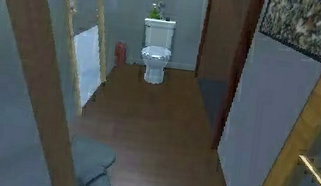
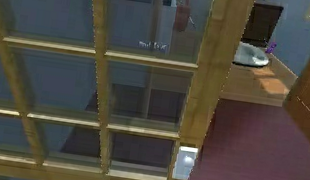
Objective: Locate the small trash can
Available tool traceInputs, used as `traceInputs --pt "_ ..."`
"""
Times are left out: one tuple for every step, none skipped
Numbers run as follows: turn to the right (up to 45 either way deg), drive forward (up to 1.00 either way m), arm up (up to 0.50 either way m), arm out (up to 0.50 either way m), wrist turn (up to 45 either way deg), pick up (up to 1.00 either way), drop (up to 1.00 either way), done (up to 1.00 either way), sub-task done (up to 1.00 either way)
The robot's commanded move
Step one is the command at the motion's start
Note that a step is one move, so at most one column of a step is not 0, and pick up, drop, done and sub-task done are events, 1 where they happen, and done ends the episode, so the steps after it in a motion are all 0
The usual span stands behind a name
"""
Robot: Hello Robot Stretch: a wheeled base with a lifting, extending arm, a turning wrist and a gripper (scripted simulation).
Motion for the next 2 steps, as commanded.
traceInputs --pt "0.0 0.95 0.00 0.00 0.0 0.00 0.00 0.00 0.00" --pt "-12.0 0.00 0.00 0.00 0.0 0.00 0.00 0.00 0.00"
